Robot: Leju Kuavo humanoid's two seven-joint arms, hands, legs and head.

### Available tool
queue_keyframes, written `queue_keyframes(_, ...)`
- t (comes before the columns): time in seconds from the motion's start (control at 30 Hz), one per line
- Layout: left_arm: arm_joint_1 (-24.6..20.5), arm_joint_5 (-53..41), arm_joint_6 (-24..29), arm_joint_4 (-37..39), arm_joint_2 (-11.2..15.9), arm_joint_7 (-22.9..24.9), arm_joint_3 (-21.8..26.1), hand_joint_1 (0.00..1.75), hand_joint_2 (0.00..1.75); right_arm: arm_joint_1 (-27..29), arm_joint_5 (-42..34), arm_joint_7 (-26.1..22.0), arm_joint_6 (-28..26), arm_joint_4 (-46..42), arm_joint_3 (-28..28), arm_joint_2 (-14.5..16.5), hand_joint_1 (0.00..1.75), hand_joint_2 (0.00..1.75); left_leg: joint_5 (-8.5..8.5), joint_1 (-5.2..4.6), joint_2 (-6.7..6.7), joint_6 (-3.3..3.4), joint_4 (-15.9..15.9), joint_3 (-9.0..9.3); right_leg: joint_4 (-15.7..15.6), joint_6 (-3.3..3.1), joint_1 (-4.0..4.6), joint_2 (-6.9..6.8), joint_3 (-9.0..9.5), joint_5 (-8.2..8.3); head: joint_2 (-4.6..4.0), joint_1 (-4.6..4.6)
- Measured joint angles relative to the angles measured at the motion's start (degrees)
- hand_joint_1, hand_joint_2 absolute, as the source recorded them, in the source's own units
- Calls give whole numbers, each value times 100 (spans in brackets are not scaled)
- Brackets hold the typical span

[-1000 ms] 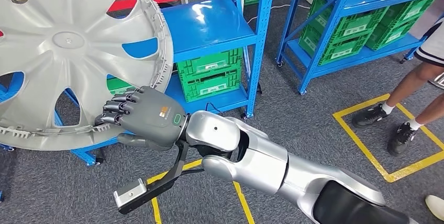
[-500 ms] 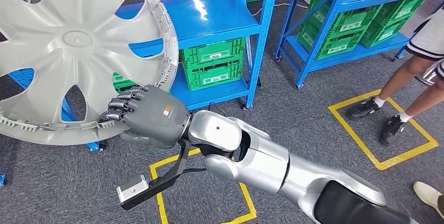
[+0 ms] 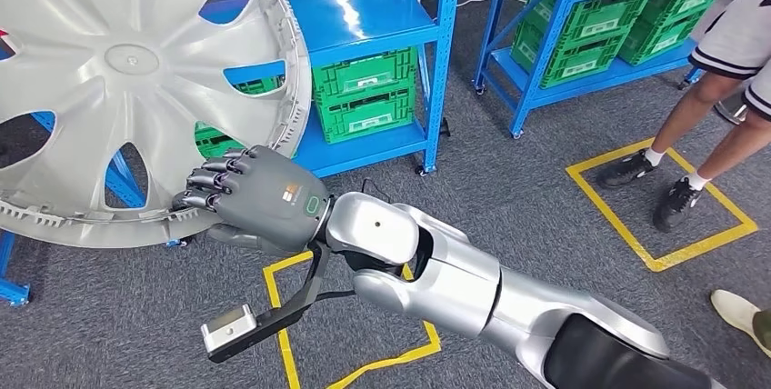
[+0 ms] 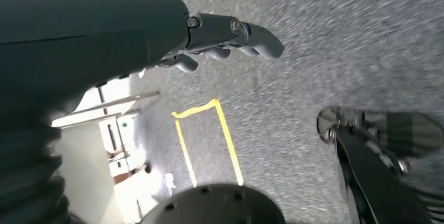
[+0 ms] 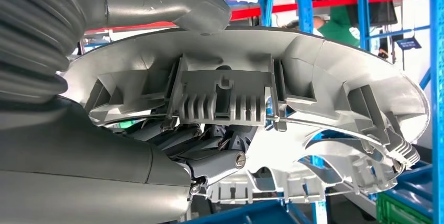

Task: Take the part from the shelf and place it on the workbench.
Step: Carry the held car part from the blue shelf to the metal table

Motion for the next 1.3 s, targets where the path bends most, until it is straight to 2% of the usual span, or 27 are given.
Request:
queue_keyframes(0.03,-6,-1,0,-1,-2,3,0,0,175,4,20,0,-20,2,-1,1,175,175,1,-1,-2,-15,-384,286,49,33,-3,2,-94,45,0,-3)
queue_keyframes(0.1,-16,-4,0,-4,-4,5,0,0,175,11,46,2,-43,2,-3,4,175,175,-142,-19,-24,49,-919,610,121,104,7,2,-203,131,0,2)
queue_keyframes(0.13,-18,-8,0,-5,-5,5,0,0,175,14,54,6,-43,2,-4,5,175,175,-185,-38,-36,109,-998,633,127,136,16,2,-222,177,0,6)
queue_keyframes(0.2,-9,-18,-1,-5,-10,4,0,0,175,24,66,0,-36,2,-4,-1,175,175,-115,-38,-29,244,-993,544,136,200,3,7,-253,223,0,13)
queue_keyframes(0.23,-7,-26,-1,-5,-13,4,0,0,175,29,72,-3,-32,2,-4,-5,175,175,-60,-35,-17,300,-993,503,207,234,-6,14,-290,121,0,18)
queue_keyframes(0.3,-9,-56,-4,-7,-15,4,0,0,175,39,77,-8,-30,2,-5,-15,175,175,73,-26,8,377,-997,384,673,295,-25,25,-440,-390,0,27)
queue_keyframes(0.37,-8,-91,-9,-8,-13,5,0,0,175,65,78,-6,-31,2,-7,-28,175,175,211,-32,10,395,-990,212,1424,326,-32,28,-605,-907,0,32)
queue_keyframes(0.4,-6,-102,-12,-8,-13,5,0,0,175,87,79,-6,-30,3,-7,-38,175,175,278,-37,10,393,-984,120,1693,326,-32,29,-619,-991,0,32)
queue_keyframes(0.43,-5,-109,-14,-8,-13,5,0,0,175,107,79,-6,-30,3,-7,-48,175,175,344,-42,10,387,-979,30,1787,314,-30,31,-544,-955,0,32)
queue_keyframes(0.47,-5,-114,-15,-8,-13,5,0,0,175,120,80,-7,-29,4,-7,-56,175,175,407,-47,10,378,-976,-53,1667,289,-25,33,-365,-836,0,32)
queue_keyframes(0.5,-7,-121,-17,-8,-13,5,0,0,175,126,81,-8,-28,5,-7,-61,175,175,467,-51,10,365,-974,-125,1348,250,-14,39,-82,-714,0,32)
queue_keyframes(0.57,-12,-134,-25,-8,-15,5,0,0,175,122,84,-10,-31,5,-12,-59,175,175,577,-55,11,318,-977,-225,517,166,25,52,525,-703,0,27)
queue_keyframes(0.63,-14,-144,-41,-8,-13,5,0,0,175,119,90,-14,-36,6,-21,-58,175,175,689,-40,16,247,-1011,-258,65,113,68,64,778,-778,0,41)
queue_keyframes(0.7,-9,-151,-51,-7,-5,3,0,0,175,116,95,-16,-38,7,-26,-58,175,175,781,-27,11,172,-1067,-274,-15,59,69,51,739,-676,0,65)
queue_keyframes(0.73,-7,-154,-54,-6,-2,-1,0,0,175,113,96,-16,-37,7,-26,-57,175,175,730,-28,5,144,-1044,-309,-54,20,57,40,709,-613,0,65)
queue_keyframes(0.8,-3,-164,-61,-5,3,-3,0,0,175,112,99,-15,-37,6,-26,-55,175,175,331,-28,-3,106,-688,-445,-113,-47,28,16,611,-460,0,49)
queue_keyframes(0.87,-3,-185,-68,-4,6,3,0,0,175,130,107,-7,-36,6,-26,-57,175,175,-180,-31,-5,71,19,-609,-110,-80,40,14,459,-331,0,32)
queue_keyframes(0.9,-2,-194,-68,-4,11,5,0,0,175,147,111,-5,-35,6,-26,-58,175,175,-297,-32,-5,57,314,-640,-98,-83,47,12,375,-272,0,31)
queue_keyframes(0.93,-2,-200,-67,-4,16,5,0,0,175,161,113,-5,-32,7,-26,-61,175,175,-285,-33,-5,50,447,-593,-81,-81,52,11,288,-216,0,30)
queue_keyframes(0.97,-1,-202,-67,-5,19,5,0,0,175,169,113,-8,-29,7,-26,-62,175,175,-172,-33,-5,52,370,-444,-58,-74,55,12,198,-164,0,30)
queue_keyframes(1.0,-2,-202,-66,-5,21,6,0,0,175,171,109,-11,-26,7,-27,-64,175,175,-30,-34,-4,62,103,-199,-30,-62,55,13,113,-116,0,29)
queue_keyframes(1.07,-14,-202,-66,-8,24,7,0,0,175,165,86,-16,-24,6,-30,-69,175,175,23,-52,-6,111,-676,357,21,-21,63,12,-22,-31,0,31)
queue_keyframes(1.1,-18,-203,-66,-8,25,3,0,0,175,161,68,-20,-26,6,-33,-71,175,175,-15,-68,-9,142,-953,528,31,5,67,6,-54,11,0,33)
queue_keyframes(1.13,-21,-203,-66,-9,27,-2,0,0,175,157,51,-24,-30,6,-35,-73,175,175,-70,-89,-14,175,-1105,603,30,34,68,0,-75,57,0,32)
queue_keyframes(1.2,-16,-204,-66,-7,25,-11,0,0,175,150,32,-33,-35,8,-37,-78,175,175,1,-96,-10,255,-1152,572,25,93,65,-6,-97,133,0,27)
queue_keyframes(1.23,-17,-203,-66,-7,22,-13,0,0,175,142,29,-40,-37,10,-38,-81,175,175,49,-82,1,302,-1168,539,73,131,66,6,-130,86,0,29)
queue_keyframes(1.3,-23,-194,-66,-7,15,-13,0,0,175,121,24,-68,-39,19,-39,-89,175,175,176,-47,27,386,-1195,432,456,208,58,36,-257,-309,0,49)
